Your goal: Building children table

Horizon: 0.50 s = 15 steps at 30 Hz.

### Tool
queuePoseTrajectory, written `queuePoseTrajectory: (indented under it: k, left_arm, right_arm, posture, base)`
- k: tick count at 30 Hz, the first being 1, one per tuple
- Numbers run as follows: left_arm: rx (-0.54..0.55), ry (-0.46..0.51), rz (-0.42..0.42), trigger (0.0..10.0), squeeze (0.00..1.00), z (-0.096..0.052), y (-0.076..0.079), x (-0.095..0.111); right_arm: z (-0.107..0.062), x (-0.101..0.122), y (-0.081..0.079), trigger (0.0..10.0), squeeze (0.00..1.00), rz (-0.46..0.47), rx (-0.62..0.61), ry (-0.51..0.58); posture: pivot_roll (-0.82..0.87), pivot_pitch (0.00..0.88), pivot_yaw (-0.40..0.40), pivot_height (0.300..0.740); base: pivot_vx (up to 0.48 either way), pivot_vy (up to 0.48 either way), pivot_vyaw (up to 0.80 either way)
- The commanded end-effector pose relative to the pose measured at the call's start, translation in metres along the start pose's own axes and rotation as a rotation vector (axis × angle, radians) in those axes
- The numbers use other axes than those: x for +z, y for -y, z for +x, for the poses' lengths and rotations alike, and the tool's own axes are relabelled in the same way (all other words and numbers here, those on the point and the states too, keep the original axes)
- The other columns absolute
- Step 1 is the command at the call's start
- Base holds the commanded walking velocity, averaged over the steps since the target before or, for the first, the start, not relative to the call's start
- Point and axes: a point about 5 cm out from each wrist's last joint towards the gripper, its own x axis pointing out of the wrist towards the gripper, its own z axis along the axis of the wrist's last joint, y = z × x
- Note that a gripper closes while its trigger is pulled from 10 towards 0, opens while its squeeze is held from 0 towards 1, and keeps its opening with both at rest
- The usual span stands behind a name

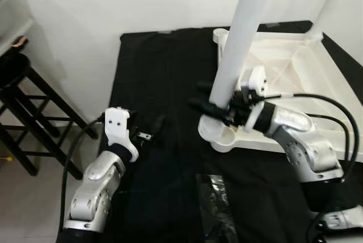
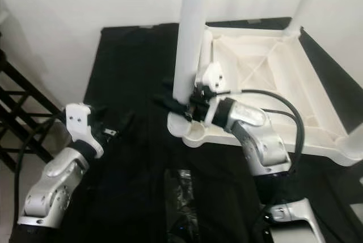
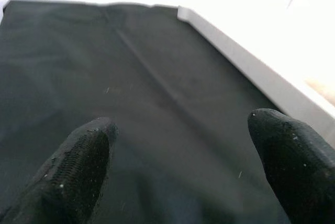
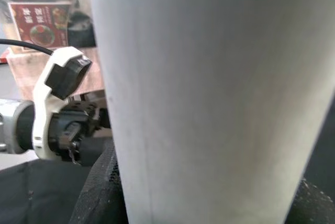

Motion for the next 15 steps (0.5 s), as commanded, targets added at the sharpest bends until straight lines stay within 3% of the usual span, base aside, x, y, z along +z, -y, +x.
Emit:
queuePoseTrajectory:
  k: [1,3,4,6,10,15]
  left_arm:
    - [0.004,-0.009,0.023,10.0,0.0,-0.004,-0.002,0.002]
    - [0.003,-0.011,0.035,10.0,0.0,-0.006,-0.003,0.003]
    - [-0.008,-0.014,0.051,10.0,0.0,-0.009,-0.003,0.006]
    - [-0.024,-0.013,0.06,10.0,0.0,-0.011,-0.002,0.009]
    - [-0.044,-0.004,0.079,10.0,0.0,-0.012,-0.001,0.012]
    - [-0.062,0.005,0.065,10.0,0.0,-0.009,0.007,0.017]
  right_arm:
    - [0.0,0.004,0.002,10.0,0.0,-0.005,0.045,0.008]
    - [-0.002,0.004,0.004,10.0,0.0,0.001,0.091,0.0]
    - [-0.009,0.009,0.009,10.0,0.0,0.028,0.186,0.007]
    - [-0.013,0.017,0.012,10.0,0.0,0.054,0.255,0.02]
    - [-0.016,0.023,0.017,10.0,0.0,0.04,0.292,0.011]
    - [-0.01,0.033,0.017,10.0,0.0,0.01,0.337,0.038]
  posture:
    - [0.04,0.212,0.017,0.74]
    - [0.04,0.224,0.021,0.74]
    - [0.05,0.235,0.021,0.74]
    - [0.05,0.245,0.023,0.74]
    - [0.05,0.252,0.021,0.74]
    - [0.06,0.257,0.023,0.74]
  base:
    - [0.0,0.0,0.0]
    - [0.0,0.0,0.0]
    - [0.0,0.0,0.0]
    - [0.0,0.0,0.0]
    - [0.0,0.0,0.0]
    - [0.0,-0.472,0.0]
